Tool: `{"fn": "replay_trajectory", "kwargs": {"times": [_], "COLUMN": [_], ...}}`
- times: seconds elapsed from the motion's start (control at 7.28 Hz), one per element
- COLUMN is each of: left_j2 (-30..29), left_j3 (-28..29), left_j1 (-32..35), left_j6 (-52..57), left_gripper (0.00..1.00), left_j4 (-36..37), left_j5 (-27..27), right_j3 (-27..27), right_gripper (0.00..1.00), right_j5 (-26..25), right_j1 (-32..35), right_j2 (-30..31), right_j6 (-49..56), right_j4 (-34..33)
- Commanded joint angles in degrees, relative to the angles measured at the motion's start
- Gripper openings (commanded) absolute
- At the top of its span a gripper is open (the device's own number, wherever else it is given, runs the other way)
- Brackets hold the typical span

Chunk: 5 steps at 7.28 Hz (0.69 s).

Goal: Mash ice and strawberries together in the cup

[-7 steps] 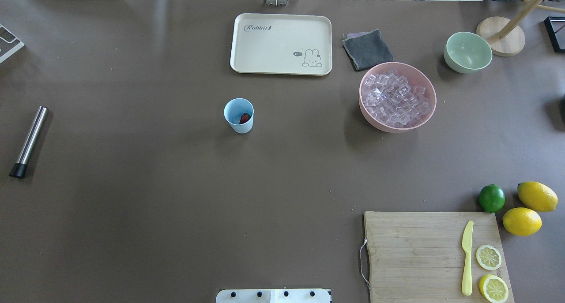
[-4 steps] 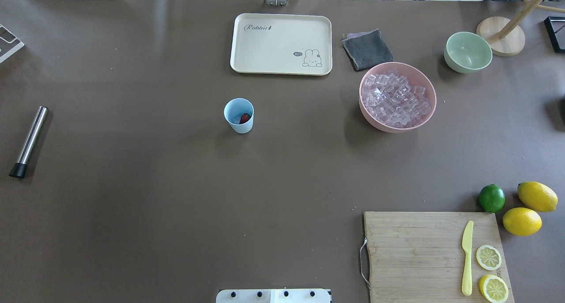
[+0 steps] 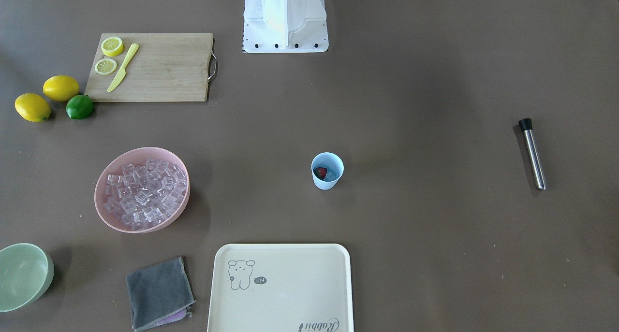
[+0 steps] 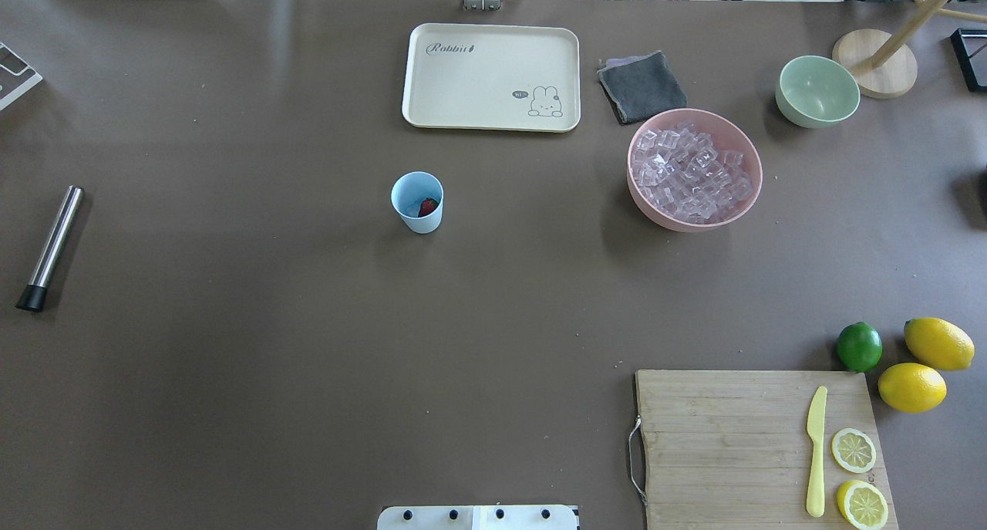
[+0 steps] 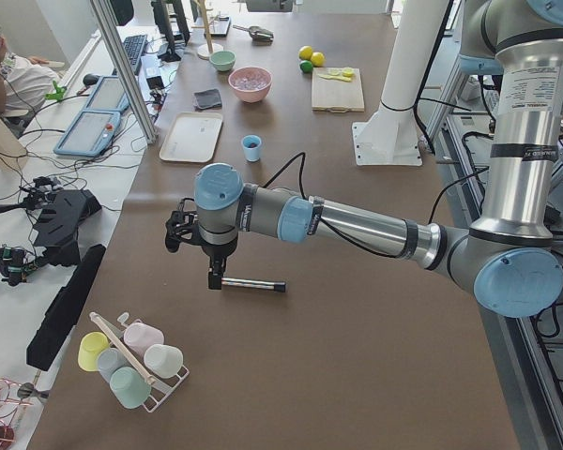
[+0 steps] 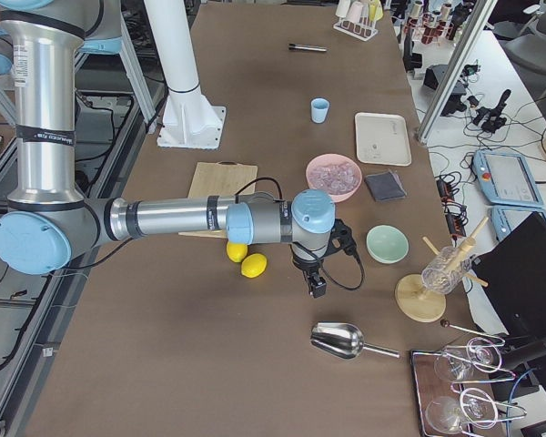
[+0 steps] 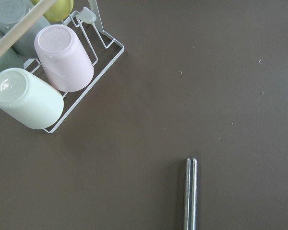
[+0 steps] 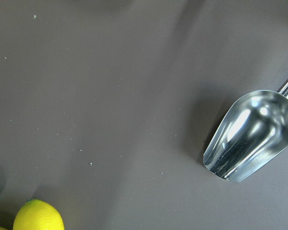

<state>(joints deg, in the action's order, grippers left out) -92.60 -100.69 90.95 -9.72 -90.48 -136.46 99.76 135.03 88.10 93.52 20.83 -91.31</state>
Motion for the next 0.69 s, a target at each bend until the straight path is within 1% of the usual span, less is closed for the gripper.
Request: {"fn": "replay_trajectory", "kwargs": {"times": [0.0, 0.14, 0.41, 0.55], "left_j2": [0.84, 1.37, 2.94, 3.48], "left_j3": [-0.38, -1.51, -1.44, -3.35], "left_j1": [-0.07, -0.15, -0.16, -0.16], "left_j6": [1.63, 2.94, 5.22, 5.85], "left_gripper": [0.98, 0.98, 0.98, 0.98], "left_j4": [-0.40, -1.01, -1.54, -1.37], "left_j5": [1.89, 3.20, 3.56, 3.83], "right_j3": [0.70, 0.09, 1.14, 0.88], "right_gripper": [0.99, 0.99, 0.99, 0.99], "right_j5": [-0.64, -0.90, -0.73, -0.91], "right_j1": [-0.12, -0.21, -0.03, -0.03], "right_j2": [-1.84, -2.81, -3.17, -3.61], "right_j6": [-0.61, -1.22, -1.32, -1.32], "right_j4": [-0.01, -0.01, -0.01, -0.01]}}
